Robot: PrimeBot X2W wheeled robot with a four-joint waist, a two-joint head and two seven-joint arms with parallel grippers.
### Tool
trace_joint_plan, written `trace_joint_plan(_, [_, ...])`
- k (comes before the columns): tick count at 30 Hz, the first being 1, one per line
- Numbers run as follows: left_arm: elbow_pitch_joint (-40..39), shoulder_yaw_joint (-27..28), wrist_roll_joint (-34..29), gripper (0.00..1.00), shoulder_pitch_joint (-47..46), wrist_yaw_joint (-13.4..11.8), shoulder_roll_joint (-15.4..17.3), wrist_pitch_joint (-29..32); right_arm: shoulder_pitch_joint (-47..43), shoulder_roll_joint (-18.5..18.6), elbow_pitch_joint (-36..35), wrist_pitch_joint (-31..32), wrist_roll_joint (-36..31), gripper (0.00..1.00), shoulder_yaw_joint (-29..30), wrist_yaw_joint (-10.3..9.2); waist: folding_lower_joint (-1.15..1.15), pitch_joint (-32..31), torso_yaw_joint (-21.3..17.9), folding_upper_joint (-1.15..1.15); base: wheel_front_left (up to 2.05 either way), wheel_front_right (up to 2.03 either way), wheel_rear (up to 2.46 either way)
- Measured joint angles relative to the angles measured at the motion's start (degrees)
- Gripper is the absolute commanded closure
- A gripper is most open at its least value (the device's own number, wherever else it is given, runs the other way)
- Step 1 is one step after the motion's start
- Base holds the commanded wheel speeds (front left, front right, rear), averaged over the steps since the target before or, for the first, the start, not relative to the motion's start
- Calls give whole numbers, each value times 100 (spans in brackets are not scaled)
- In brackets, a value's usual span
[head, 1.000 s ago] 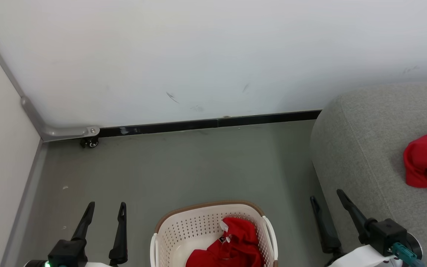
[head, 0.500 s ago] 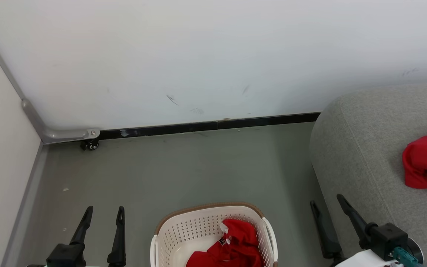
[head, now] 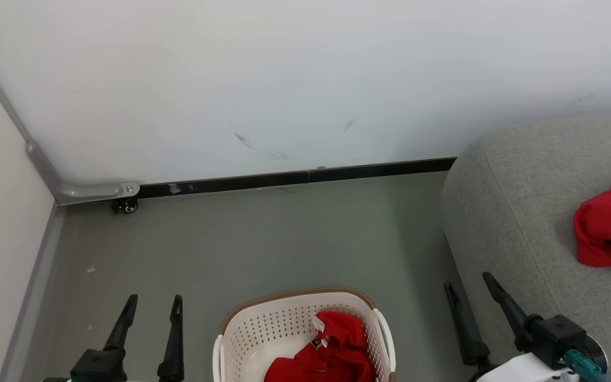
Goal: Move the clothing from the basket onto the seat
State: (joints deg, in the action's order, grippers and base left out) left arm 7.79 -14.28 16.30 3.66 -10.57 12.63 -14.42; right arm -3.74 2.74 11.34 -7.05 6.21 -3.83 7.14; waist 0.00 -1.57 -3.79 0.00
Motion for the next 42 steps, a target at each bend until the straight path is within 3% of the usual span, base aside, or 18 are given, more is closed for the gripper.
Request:
trace_joint_plan(8, [-15,-65,-99,0,0,67,1,0,-1,0,-97,0,0,0,8,0,0,45,-47,0,0,0,0])
trace_joint_plan(18, [103,-442,-272,0,-80,361,5,0,-125,-21,-221,0,-19,0,416,0,0,127,-131,0,0,0,0])
trace_joint_plan(26, [216,-744,-413,0,-443,575,-38,0,-144,-33,-401,-9,-92,0,751,0,0,262,-234,0,0,0,0])
trace_joint_plan(42, [514,-1079,-638,0,-1108,857,-98,78,-236,-49,-753,-78,-121,0,870,0,0,733,-537,0,0,0,0])
